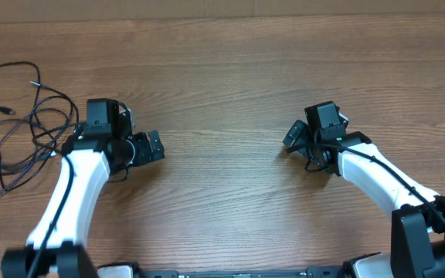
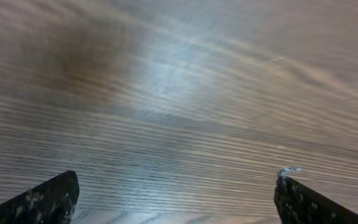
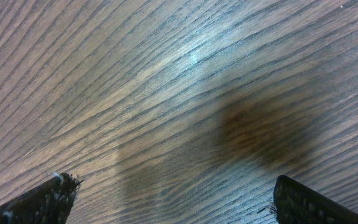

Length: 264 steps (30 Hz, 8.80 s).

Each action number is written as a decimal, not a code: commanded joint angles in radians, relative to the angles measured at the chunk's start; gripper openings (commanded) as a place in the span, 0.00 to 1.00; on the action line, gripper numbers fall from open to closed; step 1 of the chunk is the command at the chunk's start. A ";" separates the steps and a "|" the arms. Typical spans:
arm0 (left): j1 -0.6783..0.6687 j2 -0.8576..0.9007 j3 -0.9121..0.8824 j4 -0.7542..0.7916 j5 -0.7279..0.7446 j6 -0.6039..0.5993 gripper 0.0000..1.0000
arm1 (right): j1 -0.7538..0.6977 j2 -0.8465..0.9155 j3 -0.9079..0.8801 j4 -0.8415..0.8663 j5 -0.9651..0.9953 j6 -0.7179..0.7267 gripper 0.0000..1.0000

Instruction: Untangle cables

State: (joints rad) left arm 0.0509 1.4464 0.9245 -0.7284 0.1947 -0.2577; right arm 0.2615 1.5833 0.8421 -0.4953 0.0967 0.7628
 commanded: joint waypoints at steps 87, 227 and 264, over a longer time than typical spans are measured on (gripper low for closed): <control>-0.052 -1.443 -0.920 0.650 -0.152 0.246 1.00 | -0.005 0.003 -0.007 0.003 0.015 -0.002 1.00; -0.051 -1.442 -0.920 0.654 -0.143 0.244 1.00 | -0.185 -1.580 -0.629 0.642 -0.201 -0.593 1.00; -0.051 -1.442 -0.920 0.654 -0.143 0.244 1.00 | -0.243 -1.581 -0.835 0.411 -0.098 -0.888 1.00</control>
State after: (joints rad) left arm 0.0059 0.0151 0.0086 -0.0719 0.0586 -0.0406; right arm 0.0048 0.0113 0.0185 -0.0898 -0.0109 0.0055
